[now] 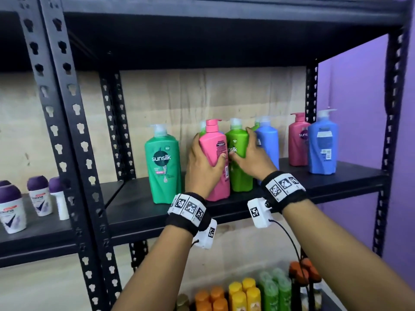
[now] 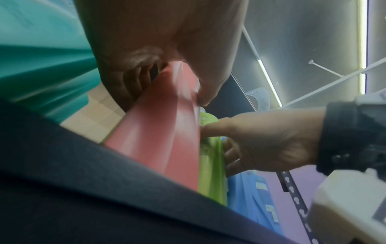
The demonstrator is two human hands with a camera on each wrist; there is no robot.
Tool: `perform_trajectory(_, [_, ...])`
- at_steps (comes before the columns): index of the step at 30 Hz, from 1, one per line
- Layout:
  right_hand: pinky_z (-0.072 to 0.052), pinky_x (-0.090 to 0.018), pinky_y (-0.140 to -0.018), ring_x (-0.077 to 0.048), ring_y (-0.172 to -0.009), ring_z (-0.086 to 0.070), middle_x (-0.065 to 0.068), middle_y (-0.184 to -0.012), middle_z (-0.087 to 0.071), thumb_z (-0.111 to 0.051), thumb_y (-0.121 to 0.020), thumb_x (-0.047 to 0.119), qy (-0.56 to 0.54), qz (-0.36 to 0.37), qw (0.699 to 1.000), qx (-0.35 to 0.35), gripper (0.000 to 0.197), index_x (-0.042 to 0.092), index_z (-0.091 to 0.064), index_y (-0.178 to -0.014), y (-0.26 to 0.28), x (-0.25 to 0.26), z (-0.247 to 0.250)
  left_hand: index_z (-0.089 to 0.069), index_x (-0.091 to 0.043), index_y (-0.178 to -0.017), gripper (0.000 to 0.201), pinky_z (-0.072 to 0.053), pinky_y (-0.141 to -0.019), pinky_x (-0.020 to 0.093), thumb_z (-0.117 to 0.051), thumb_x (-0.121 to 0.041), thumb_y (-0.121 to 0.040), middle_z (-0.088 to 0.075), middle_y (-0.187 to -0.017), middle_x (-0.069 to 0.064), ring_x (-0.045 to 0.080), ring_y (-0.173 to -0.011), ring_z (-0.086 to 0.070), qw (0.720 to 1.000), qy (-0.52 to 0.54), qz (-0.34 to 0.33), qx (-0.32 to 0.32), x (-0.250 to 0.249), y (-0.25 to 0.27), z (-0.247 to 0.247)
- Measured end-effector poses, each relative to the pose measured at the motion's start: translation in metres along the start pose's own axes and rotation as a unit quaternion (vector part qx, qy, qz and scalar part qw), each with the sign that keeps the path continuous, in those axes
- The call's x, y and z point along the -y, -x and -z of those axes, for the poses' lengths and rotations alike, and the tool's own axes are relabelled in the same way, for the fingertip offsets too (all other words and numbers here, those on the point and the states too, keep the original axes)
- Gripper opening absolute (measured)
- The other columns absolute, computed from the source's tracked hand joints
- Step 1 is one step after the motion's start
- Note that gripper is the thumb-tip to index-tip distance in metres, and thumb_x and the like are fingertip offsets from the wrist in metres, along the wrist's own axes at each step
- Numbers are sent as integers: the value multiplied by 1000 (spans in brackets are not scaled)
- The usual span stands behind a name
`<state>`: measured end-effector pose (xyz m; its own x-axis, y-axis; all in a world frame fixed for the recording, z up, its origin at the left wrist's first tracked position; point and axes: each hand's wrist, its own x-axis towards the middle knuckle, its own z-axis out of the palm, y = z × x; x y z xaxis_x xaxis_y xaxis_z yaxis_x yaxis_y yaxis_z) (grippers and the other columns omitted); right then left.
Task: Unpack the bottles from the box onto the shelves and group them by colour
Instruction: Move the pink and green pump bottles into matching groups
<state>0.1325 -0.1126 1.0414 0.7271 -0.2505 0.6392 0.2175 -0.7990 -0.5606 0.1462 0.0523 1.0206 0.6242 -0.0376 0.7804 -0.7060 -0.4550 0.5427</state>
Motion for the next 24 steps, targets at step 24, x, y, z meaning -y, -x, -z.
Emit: perform_trajectory(24, [-24,-17,-113,-12,-142,-33,-6,-159,-33,-59,-100,43,-143,62,966,-208,78,26,-15,-162,41,-90,77,-49,-13,-137,64,-53,-90,34,-81,-29,-84,-64,-116,5,22,-102,-64,963,255,13,-90,-83,25,-98])
